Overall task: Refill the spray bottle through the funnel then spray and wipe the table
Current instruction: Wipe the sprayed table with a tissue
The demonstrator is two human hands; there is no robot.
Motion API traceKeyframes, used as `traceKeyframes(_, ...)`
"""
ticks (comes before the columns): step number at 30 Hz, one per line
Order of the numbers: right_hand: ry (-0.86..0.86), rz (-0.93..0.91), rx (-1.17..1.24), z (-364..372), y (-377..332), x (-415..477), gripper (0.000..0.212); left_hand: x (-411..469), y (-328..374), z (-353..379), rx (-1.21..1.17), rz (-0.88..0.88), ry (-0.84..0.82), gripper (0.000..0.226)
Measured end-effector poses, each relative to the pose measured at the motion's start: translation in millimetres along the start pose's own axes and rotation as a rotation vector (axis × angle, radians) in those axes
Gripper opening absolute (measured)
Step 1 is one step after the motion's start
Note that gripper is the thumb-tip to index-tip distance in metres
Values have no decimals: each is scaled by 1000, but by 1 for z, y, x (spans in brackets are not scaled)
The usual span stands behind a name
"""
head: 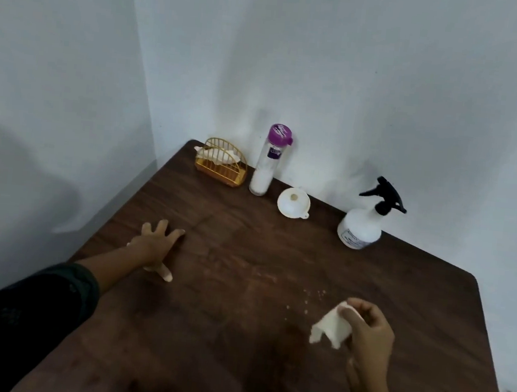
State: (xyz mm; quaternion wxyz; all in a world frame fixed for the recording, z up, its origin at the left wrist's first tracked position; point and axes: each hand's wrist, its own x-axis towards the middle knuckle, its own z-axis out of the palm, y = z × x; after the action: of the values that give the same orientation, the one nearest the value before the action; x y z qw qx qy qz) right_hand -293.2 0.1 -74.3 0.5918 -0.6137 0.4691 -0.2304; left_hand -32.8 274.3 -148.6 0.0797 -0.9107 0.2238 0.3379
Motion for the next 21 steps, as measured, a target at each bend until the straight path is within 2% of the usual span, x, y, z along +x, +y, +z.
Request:
traceKeyframes(2,14,62,-58,-12,25,8,17,-2,0,-2,14,-8,-3,119)
traceKeyframes(4,-27,95,-198,-15,51,17,23,-3,1,-3,34,-13,-8,120)
traceKeyframes(6,7,103,-350,-15,68,20,32,-3,2,-4,48,-15,-7,120)
traceKeyframes(10,156,-100,-491,-18,71,2,34,-4,5,-2,59,-20,-8,120)
traceKeyframes(12,70,-188,-519,-10,72,-12,34,-7,6,-3,74,-12,8,118)
traceKeyframes(14,-59,-232,-648,4,84,-20,38,-10,10,-4,131,32,37,116)
traceKeyframes(17,-208,-223,-920,25,108,-28,65,-11,21,3,213,141,21,118)
traceKeyframes(19,-233,-201,-1055,26,122,-34,95,-11,27,9,195,148,-24,124)
traceKeyframes(21,-220,-194,-1117,18,135,-37,106,-9,29,12,192,144,-36,128)
